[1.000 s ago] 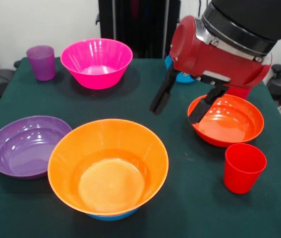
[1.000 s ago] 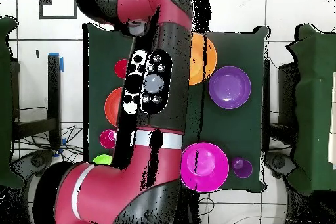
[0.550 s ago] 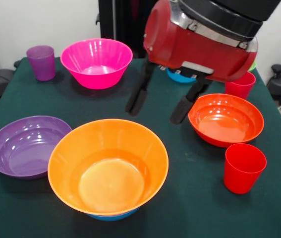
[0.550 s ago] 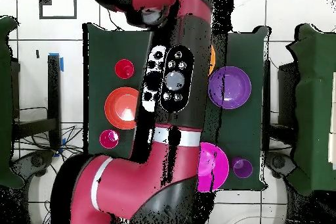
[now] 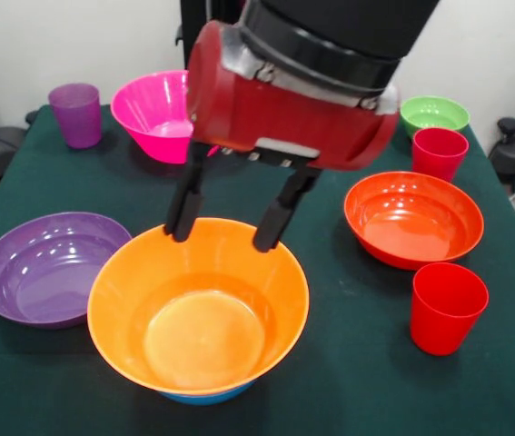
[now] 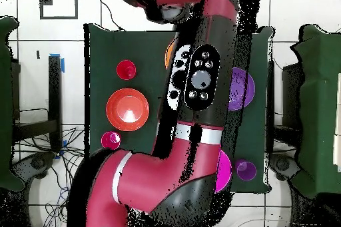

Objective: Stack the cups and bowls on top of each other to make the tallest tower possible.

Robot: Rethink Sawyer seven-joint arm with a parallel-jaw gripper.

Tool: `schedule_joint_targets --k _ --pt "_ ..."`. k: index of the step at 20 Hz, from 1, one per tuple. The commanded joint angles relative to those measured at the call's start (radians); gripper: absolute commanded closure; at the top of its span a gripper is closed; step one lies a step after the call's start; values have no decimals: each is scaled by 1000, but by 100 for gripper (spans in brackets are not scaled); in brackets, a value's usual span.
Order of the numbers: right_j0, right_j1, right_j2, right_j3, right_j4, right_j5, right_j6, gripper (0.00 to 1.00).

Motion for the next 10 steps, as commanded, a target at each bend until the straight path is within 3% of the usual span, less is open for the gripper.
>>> schedule_joint_targets --k 1,5,10 --pt "-29 27 61 43 -14 32 -426 0" --pt "-50 31 68 36 -4 32 -459 0" --pt "-82 74 76 -35 63 84 -525 0"
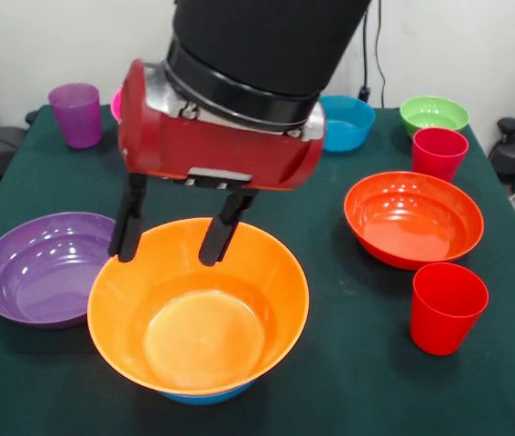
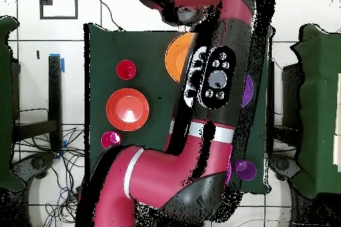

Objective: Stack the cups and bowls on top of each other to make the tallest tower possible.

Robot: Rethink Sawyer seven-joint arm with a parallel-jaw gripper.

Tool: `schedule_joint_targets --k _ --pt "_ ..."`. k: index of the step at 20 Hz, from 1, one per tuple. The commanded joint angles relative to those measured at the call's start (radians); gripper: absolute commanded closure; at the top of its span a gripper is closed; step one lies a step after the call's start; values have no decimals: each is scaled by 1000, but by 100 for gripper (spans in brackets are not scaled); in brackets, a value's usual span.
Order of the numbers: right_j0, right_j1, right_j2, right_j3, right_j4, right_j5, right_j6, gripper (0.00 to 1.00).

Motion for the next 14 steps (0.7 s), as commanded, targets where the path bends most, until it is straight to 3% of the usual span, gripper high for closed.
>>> schedule_joint_targets --k 1,9,14 --pt "-43 51 72 -33 56 92 -440 0" --pt "-96 95 -63 -117 251 164 -564 0" --pt "-137 125 -261 -155 465 192 -627 0"
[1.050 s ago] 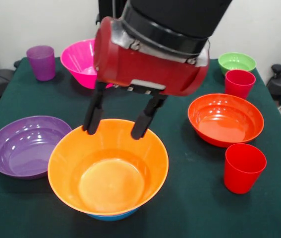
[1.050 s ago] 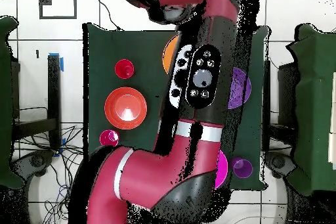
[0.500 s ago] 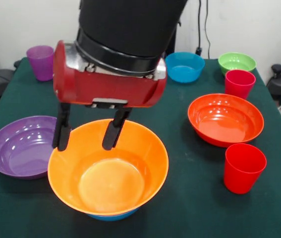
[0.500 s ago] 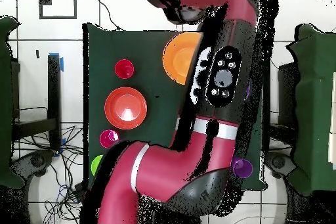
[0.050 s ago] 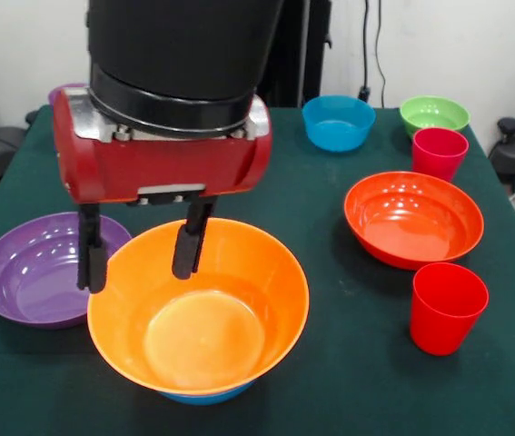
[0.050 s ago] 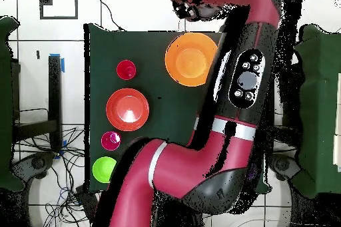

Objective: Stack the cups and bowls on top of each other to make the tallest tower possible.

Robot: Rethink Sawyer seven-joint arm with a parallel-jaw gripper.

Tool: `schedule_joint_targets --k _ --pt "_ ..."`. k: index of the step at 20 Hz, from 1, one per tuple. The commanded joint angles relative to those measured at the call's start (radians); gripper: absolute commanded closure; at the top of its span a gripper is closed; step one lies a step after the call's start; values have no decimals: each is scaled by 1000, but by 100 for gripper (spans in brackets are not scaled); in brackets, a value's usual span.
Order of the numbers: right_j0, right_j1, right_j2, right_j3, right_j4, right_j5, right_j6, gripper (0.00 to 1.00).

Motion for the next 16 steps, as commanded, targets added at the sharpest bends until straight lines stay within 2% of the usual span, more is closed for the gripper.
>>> schedule_joint_targets --k 1,4,7,9,12,14,16 --pt "-48 46 -205 -50 234 155 -416 0" --pt "-77 66 -358 -64 385 142 -435 0" --pt "-99 72 -481 -69 501 143 -447 0" --pt "-105 68 -524 -66 536 150 -445 0" --pt "-90 34 -518 -50 505 194 -407 0" --pt "-57 -2 -449 -13 418 215 -376 0" --pt "-11 -38 -368 50 322 194 -336 0"
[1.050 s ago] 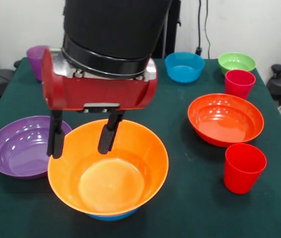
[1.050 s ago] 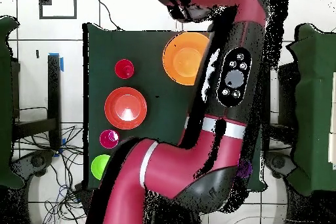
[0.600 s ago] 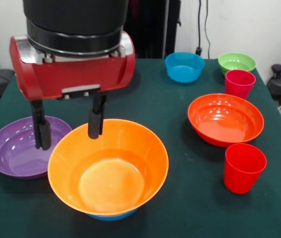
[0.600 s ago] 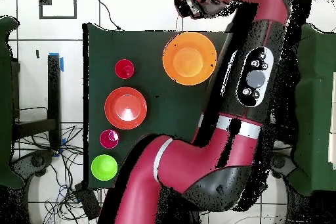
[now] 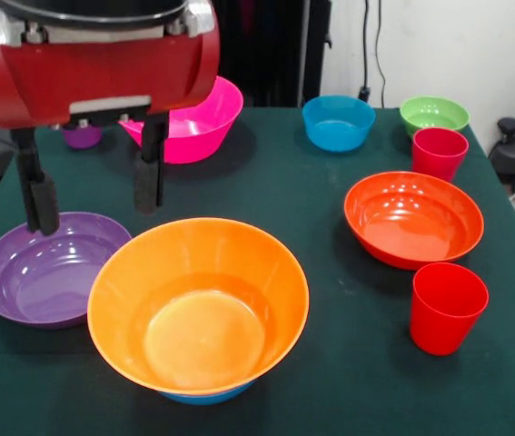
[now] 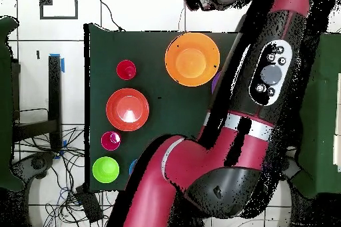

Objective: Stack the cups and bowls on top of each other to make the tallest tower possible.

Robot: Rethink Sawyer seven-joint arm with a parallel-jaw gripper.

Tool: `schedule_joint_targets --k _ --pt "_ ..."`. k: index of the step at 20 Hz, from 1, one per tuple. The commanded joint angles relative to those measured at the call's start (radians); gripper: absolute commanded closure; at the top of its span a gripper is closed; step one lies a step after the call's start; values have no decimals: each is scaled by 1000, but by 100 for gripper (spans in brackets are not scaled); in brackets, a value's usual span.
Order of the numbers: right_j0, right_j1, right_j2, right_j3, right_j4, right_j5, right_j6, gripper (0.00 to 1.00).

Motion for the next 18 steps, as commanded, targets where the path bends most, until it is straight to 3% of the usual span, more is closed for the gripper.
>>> schedule_joint_targets --k 1,5,9,18 --pt "104 -86 74 143 -174 110 -203 0" --pt "218 -191 177 388 -326 -5 -165 0" --pt "310 -296 210 601 -419 -80 -108 0" --pt "441 -404 227 862 -529 -207 10 0"
